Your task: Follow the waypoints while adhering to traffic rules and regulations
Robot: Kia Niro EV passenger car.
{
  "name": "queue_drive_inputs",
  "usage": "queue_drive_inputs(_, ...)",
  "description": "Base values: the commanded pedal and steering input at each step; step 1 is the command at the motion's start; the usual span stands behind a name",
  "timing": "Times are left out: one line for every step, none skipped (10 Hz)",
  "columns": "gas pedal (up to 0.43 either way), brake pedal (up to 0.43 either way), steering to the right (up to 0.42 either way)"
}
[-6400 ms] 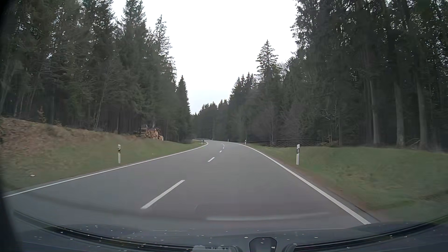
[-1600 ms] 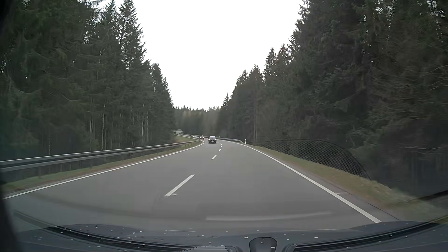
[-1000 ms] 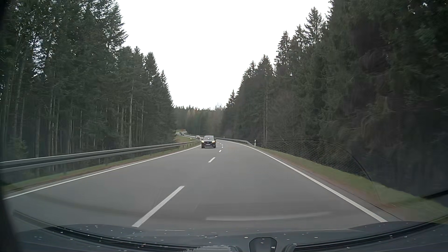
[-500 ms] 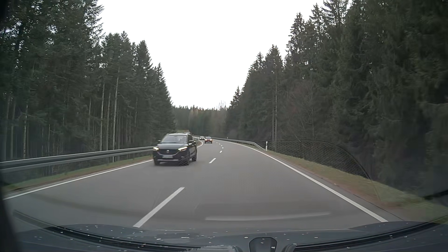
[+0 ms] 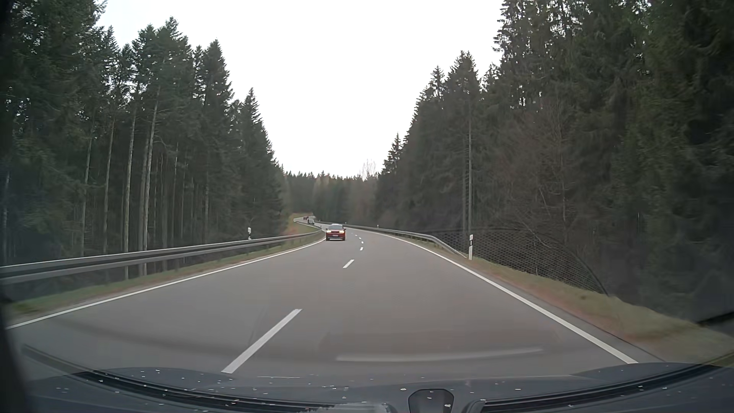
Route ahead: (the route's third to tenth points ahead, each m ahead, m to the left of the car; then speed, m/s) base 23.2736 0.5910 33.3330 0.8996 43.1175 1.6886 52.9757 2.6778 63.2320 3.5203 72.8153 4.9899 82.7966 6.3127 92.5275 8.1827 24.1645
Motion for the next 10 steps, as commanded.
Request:
queue_drive_inputs(0.169,0.000,-0.008)
queue_drive_inputs(0.189,0.000,-0.008)
queue_drive_inputs(0.189,0.000,-0.008)
queue_drive_inputs(0.189,0.000,-0.008)
queue_drive_inputs(0.189,0.000,-0.008)
queue_drive_inputs(0.189,0.000,-0.008)
queue_drive_inputs(0.189,0.000,-0.008)
queue_drive_inputs(0.189,0.000,-0.009)
queue_drive_inputs(0.189,0.000,-0.009)
queue_drive_inputs(0.189,0.000,-0.010)
